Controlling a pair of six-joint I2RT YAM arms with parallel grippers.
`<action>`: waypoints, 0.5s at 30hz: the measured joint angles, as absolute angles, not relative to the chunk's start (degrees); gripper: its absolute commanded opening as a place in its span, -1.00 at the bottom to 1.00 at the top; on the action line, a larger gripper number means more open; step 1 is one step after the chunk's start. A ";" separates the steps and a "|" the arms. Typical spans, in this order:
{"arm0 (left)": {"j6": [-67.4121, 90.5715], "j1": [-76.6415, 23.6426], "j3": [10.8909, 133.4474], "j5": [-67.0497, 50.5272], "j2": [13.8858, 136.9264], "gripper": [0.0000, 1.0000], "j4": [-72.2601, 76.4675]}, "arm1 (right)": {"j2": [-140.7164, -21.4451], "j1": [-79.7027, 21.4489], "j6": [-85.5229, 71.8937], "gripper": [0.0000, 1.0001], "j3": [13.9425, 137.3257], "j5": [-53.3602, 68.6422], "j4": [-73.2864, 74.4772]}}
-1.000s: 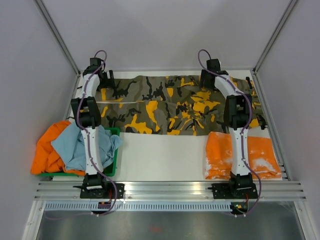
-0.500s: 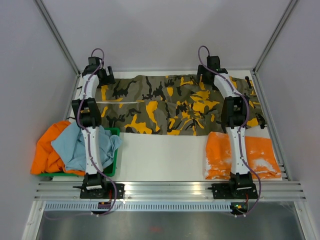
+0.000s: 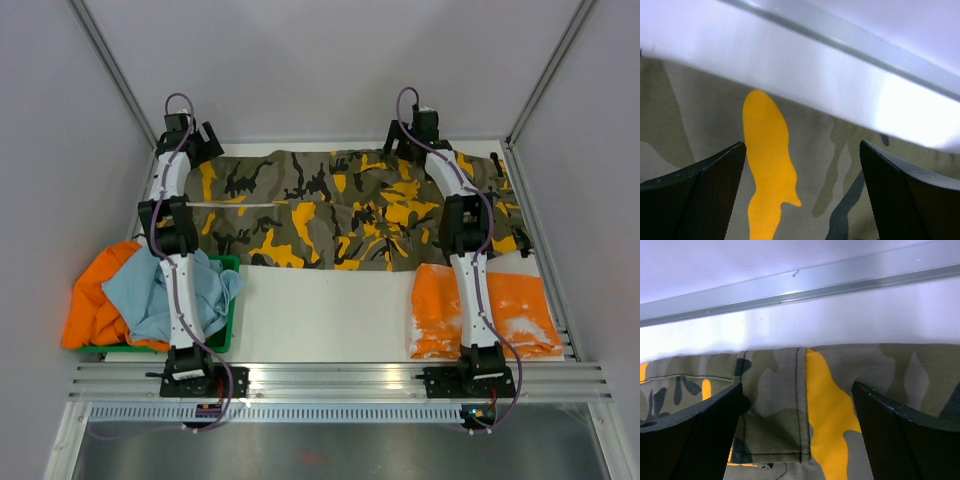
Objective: Fold and stack the trousers
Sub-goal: Flatten the trousers out
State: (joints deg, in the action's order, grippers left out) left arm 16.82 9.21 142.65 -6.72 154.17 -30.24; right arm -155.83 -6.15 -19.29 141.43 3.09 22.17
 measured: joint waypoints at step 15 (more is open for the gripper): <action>21.78 9.32 116.92 -7.55 118.54 0.99 -18.63 | -114.41 -4.32 -16.80 0.96 111.22 -0.86 17.45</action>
State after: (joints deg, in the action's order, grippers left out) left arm 21.78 9.32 116.92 -7.55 118.54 -18.63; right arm -114.41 -4.32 -16.80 111.22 -0.86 17.45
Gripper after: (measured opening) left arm 0.993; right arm 0.979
